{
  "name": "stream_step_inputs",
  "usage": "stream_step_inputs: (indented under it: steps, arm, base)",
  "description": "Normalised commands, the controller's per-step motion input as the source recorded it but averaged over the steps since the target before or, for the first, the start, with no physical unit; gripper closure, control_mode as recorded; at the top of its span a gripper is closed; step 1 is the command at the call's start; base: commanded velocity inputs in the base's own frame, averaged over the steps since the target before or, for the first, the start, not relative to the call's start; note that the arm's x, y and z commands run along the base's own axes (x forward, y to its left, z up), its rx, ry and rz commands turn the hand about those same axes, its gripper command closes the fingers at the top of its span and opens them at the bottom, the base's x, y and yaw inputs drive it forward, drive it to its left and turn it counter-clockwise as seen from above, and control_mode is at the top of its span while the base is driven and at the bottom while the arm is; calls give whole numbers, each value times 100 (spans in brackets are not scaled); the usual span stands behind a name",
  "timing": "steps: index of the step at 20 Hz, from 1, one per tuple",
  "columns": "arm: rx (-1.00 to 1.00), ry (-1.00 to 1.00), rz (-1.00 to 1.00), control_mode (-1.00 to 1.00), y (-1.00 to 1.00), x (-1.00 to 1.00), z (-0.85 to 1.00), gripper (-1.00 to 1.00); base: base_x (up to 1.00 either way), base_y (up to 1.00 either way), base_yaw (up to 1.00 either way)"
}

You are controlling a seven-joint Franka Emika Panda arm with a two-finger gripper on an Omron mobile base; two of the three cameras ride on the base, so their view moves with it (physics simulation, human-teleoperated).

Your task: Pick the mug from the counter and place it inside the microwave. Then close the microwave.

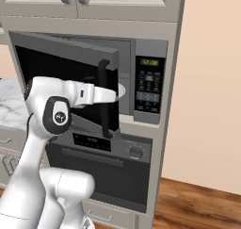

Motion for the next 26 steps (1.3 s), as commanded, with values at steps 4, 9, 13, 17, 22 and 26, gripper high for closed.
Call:
stream_step_inputs:
  steps: [4, 9, 13, 17, 22, 26]
  arm:
    - [2, 0, 0, -100, -40, 53, 0, -100]
    - [1, 0, 0, -100, -30, 55, 0, -100]
    - [0, 0, 0, -100, -26, 64, 0, -100]
    - [0, 0, 0, -100, -27, 67, 0, -100]
    - [0, 0, -1, -100, -26, 60, 0, -100]
    - [0, 0, -4, -100, -24, 49, 0, -100]
  base:
    - [0, 0, 0]
    - [0, 0, 0]
    - [0, 0, 0]
    - [0, 0, 0]
    - [0, 0, 0]
    - [0, 0, 0]
